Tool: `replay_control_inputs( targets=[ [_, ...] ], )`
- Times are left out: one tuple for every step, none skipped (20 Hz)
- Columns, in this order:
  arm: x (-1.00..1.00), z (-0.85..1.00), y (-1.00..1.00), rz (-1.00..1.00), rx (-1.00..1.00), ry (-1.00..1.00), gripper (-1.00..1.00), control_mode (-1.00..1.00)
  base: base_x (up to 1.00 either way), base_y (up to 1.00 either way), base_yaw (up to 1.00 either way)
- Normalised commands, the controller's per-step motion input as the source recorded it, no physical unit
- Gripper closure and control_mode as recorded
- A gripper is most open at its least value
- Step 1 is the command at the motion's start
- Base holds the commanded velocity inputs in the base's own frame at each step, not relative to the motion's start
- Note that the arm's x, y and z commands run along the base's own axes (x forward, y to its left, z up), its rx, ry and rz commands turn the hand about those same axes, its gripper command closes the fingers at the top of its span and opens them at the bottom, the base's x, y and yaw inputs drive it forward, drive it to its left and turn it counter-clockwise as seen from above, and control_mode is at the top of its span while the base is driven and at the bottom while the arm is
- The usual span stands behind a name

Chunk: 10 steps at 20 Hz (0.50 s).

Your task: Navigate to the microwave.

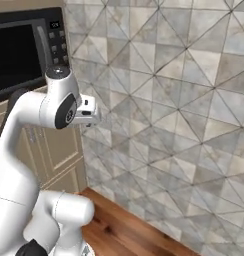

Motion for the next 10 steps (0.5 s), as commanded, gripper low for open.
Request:
replay_control_inputs(
  targets=[
    [0.00,0.00,0.00,0.00,0.00,0.00,-1.00,1.00,0.16,-0.69,0.62],
    [0.00,0.00,0.00,0.00,0.00,0.00,-1.00,1.00,0.00,-0.89,0.55],
    [0.00,0.00,0.00,0.00,0.00,0.00,-1.00,1.00,0.00,-0.95,0.52],
    [0.00,0.00,0.00,0.00,0.00,0.00,-1.00,1.00,0.00,-0.94,0.53],
    [0.00,0.00,0.00,0.00,0.00,0.00,-1.00,1.00,0.00,-0.89,0.55],
    [0.00,0.00,0.00,0.00,0.00,0.00,-1.00,1.00,0.00,-0.83,0.57],
    [0.00,0.00,0.00,0.00,0.00,0.00,-1.00,1.00,0.05,-0.78,0.59],
    [0.00,0.00,0.00,0.00,0.00,0.00,-1.00,1.00,0.08,-0.72,0.61],
    [0.00,0.00,0.00,0.00,0.00,0.00,-1.00,1.00,0.11,-0.66,0.64],
    [0.00,0.00,0.00,0.00,0.00,0.00,-1.00,1.00,0.14,-0.57,0.67]
  ],
)
